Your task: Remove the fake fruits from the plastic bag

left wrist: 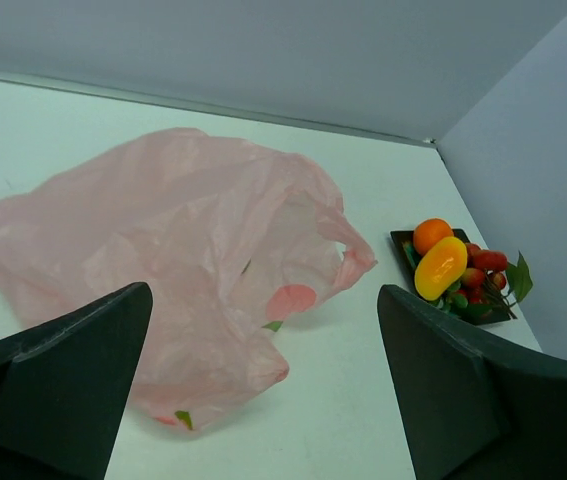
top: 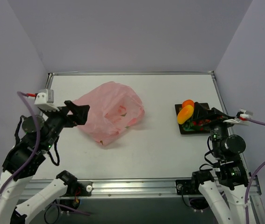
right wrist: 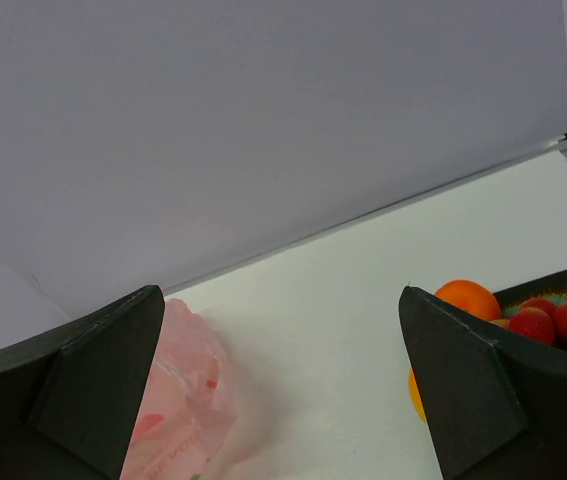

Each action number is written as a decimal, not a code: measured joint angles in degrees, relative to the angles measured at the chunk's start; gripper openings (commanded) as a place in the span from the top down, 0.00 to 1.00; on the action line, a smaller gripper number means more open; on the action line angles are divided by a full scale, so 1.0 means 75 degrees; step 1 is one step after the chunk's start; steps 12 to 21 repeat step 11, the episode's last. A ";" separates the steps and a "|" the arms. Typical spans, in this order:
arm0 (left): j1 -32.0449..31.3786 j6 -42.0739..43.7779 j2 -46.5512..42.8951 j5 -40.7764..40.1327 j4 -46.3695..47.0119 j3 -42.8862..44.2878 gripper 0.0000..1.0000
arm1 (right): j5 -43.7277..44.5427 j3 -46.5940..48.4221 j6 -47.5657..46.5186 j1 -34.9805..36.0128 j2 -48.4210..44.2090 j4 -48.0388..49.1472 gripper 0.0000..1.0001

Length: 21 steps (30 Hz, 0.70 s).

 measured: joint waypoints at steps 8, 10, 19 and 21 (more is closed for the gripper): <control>0.0009 0.0659 -0.1778 -0.0490 -0.0399 -0.0044 0.06 | 0.0090 0.0259 -0.0096 0.0000 -0.0149 -0.0221 0.00; 0.0009 0.0766 -0.1722 -0.0493 -0.0463 -0.0052 0.06 | 0.0096 0.0259 -0.0096 0.0000 -0.0143 -0.0303 0.00; 0.0009 0.0801 -0.1649 -0.0490 -0.0501 -0.0076 0.06 | 0.0105 0.0259 -0.0096 0.0000 -0.0137 -0.0321 0.00; 0.0009 0.0801 -0.1649 -0.0490 -0.0501 -0.0076 0.06 | 0.0105 0.0259 -0.0096 0.0000 -0.0137 -0.0321 0.00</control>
